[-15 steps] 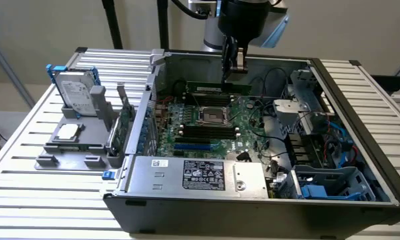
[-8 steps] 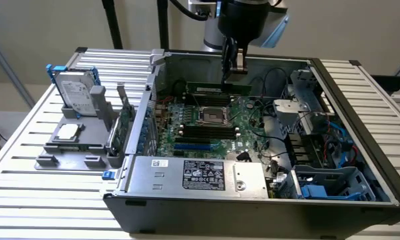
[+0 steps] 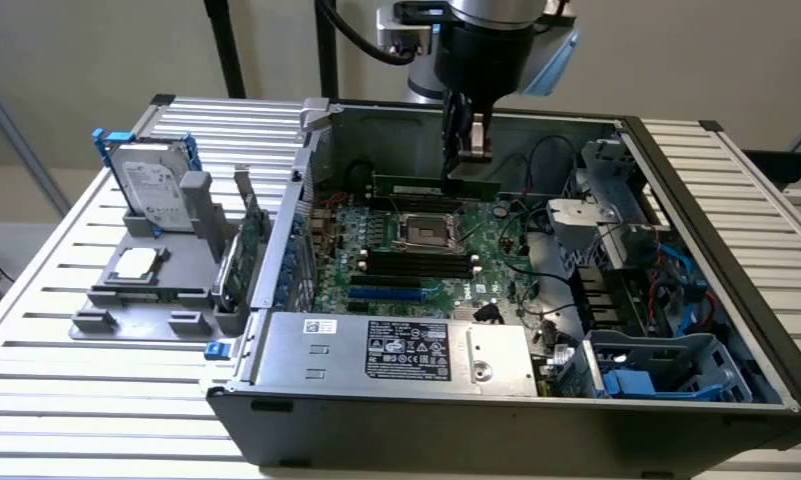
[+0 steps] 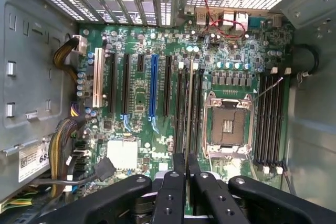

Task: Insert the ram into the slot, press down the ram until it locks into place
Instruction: 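Insert the ram into the slot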

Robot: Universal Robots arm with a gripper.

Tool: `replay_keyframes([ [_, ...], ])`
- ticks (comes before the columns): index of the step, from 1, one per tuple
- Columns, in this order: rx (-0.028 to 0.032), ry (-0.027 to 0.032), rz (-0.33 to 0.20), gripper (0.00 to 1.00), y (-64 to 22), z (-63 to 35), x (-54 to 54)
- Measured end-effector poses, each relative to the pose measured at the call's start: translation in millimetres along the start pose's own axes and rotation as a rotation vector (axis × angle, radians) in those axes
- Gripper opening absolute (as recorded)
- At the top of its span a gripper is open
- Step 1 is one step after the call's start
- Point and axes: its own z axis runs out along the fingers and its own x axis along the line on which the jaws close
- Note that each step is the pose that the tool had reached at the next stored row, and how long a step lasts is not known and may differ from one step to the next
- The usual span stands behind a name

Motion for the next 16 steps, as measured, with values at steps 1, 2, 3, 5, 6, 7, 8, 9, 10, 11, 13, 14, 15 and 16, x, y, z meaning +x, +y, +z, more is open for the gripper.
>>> replay_keyframes([
  [1,0.0,0.0,0.0,0.13,-0.1,1.8,0.0],
  [2,0.0,0.0,0.0,0.13,-0.1,3.6,0.0],
  [3,0.0,-0.0001,0.0,0.13,-0.2,5.6,0.1],
  [5,0.0,-0.0001,0.0,0.13,-0.3,9.2,0.1],
  [6,-0.0001,0.0,0.0,0.13,-0.4,11.0,0.2],
  [7,0.0,-0.0001,0.0,0.13,-0.4,12.8,0.2],
  [8,0.0,-0.0001,0.0,0.13,-0.5,14.6,0.2],
  [9,0.0,-0.0001,0.0,0.13,-0.6,16.4,0.3],
  [10,0.0,-0.0001,0.0,0.13,-0.6,18.3,0.3],
  [11,0.0,0.0,0.0,0.13,-0.6,20.1,0.3],
  [13,0.0,0.0,0.0,0.13,-0.2,23.7,0.4],
  [14,0.0,0.0,0.0,0.13,0.0,25.6,0.5],
  [15,0.0,-0.0001,0.0,0.13,0.4,27.4,0.5],
  [16,0.0001,-0.0003,0.0,0.13,0.7,29.3,0.6],
])
